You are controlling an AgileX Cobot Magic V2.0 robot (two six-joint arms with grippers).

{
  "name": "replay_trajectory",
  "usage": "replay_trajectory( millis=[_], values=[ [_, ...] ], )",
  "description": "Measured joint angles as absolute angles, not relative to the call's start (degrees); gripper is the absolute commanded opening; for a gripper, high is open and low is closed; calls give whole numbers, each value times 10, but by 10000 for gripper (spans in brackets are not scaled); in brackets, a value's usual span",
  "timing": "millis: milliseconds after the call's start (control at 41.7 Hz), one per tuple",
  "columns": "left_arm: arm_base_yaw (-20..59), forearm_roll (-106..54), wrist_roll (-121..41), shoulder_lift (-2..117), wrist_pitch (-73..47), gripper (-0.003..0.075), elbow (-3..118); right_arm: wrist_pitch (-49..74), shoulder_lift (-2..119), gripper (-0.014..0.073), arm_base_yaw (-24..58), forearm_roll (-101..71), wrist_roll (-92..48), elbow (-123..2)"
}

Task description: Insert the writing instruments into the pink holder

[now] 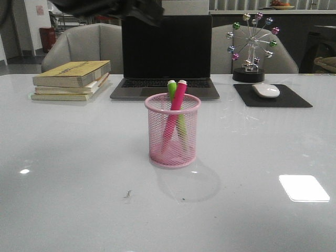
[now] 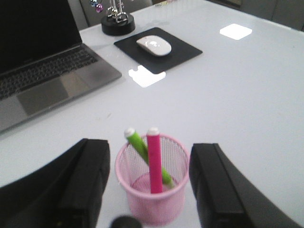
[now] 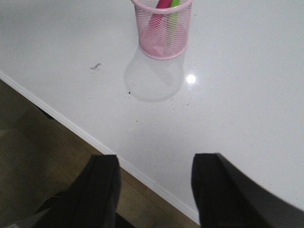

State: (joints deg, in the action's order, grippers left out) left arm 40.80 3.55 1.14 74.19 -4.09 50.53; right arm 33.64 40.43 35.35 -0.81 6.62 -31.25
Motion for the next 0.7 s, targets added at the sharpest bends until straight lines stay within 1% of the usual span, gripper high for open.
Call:
replay_trajectory(
  millis=[168,240,383,695],
  values=[
    [408,36,11,635,-220,436,505,336,404,456,354,-8,66,-313],
    [408,36,11,598,-277,436,502,336,404,456,354,-8,66,-313],
    [408,36,11,541,-318,436,471,336,404,456,354,-8,66,-313],
    [408,36,11,453,-338,436,383,336,404,456,354,-8,66,-313]
  ],
)
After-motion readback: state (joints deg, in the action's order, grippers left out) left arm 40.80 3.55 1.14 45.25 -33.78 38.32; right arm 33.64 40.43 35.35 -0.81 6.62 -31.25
